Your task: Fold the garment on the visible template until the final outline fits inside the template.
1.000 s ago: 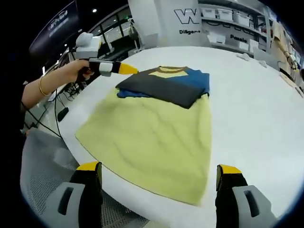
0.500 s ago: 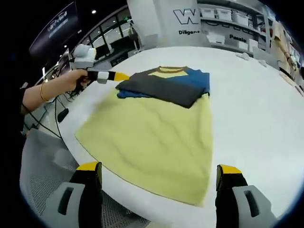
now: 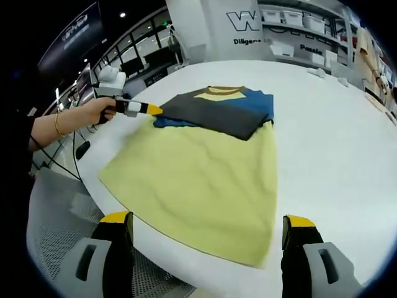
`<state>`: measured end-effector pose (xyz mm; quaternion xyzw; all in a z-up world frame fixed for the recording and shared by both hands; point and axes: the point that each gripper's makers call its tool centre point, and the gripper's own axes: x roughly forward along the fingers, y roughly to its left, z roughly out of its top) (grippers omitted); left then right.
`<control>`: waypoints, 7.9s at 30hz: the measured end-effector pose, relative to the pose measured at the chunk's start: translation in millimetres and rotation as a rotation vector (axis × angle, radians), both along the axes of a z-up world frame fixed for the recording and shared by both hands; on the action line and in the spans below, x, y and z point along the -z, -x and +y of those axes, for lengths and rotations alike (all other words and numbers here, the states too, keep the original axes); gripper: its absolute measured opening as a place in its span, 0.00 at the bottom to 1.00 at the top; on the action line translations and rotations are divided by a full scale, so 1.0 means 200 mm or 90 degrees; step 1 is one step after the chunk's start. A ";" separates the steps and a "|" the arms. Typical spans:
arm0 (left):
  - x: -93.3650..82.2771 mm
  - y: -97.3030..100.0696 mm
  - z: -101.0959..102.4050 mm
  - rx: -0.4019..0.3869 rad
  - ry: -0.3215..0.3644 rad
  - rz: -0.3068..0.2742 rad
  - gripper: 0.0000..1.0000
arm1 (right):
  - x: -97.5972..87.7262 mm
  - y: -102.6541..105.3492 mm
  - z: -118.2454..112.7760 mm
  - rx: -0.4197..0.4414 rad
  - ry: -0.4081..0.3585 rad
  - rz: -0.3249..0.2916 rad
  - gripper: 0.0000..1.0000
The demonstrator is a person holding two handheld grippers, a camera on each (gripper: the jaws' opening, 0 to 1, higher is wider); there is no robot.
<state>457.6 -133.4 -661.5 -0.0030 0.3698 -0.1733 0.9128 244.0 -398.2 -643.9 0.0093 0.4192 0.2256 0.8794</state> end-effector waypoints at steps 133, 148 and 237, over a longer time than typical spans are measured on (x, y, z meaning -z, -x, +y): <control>-0.03 0.97 0.44 0.113 -0.077 0.081 0.63 | 0.09 0.01 0.14 -0.019 0.033 0.028 0.70; 0.05 1.10 0.45 0.065 -0.050 0.175 0.32 | 0.14 0.04 0.07 0.025 0.056 0.054 0.44; 0.06 1.43 0.50 0.152 -0.148 0.334 0.00 | 0.13 0.38 0.05 -0.088 0.138 0.226 0.00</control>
